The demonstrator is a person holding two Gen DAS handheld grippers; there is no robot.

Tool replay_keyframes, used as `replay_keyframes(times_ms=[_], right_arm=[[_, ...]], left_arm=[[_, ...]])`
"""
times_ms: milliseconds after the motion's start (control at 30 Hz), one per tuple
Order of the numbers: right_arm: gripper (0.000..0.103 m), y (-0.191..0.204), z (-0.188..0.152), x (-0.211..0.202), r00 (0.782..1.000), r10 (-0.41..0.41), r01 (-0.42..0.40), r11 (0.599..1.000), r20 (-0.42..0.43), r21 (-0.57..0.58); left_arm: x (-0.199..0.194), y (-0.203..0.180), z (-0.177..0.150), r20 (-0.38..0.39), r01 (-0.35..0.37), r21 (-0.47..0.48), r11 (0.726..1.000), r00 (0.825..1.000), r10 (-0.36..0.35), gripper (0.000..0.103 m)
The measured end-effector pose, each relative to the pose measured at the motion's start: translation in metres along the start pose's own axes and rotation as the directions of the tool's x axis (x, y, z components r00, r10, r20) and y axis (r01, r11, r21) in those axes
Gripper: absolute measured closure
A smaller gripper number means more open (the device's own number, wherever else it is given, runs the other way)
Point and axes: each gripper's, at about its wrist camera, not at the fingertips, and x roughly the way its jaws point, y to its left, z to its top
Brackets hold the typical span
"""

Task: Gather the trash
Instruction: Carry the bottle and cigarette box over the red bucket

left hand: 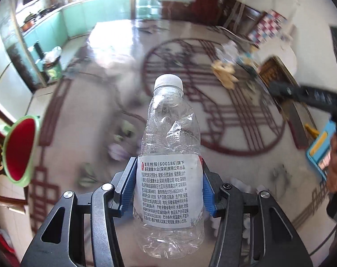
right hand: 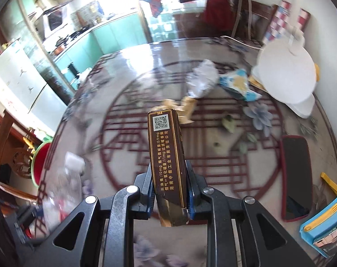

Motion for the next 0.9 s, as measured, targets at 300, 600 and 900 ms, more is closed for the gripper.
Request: replay_keyframes(times_ms=[300, 600, 900], right_arm=[[0.083, 0.097, 0.001, -0.004, 1.0, 0.024, -0.025, 0.995, -0.009, -0.098], [0.083, 0.207, 0.01, -0.002, 0.999, 0.028, -0.02, 0.972, 0.033, -0.232], [0.083, 0.291, 0.019, 0.013, 0.998, 0.048, -0.032, 0.946, 0.042, -0.324]], left_arm=[[-0.024, 0.102, 0.021, 0.071, -0.094, -0.167, 0.981, 0.992, 0.107, 0.053], [-0.033, 0.185, 0.019, 0.087, -0.148, -0.26, 0.954, 0.981, 0.176, 0.053], [-0.036, 0.25, 0.012, 0.081, -0.189, -0.328, 0.926, 0.971, 0.227, 0.053]])
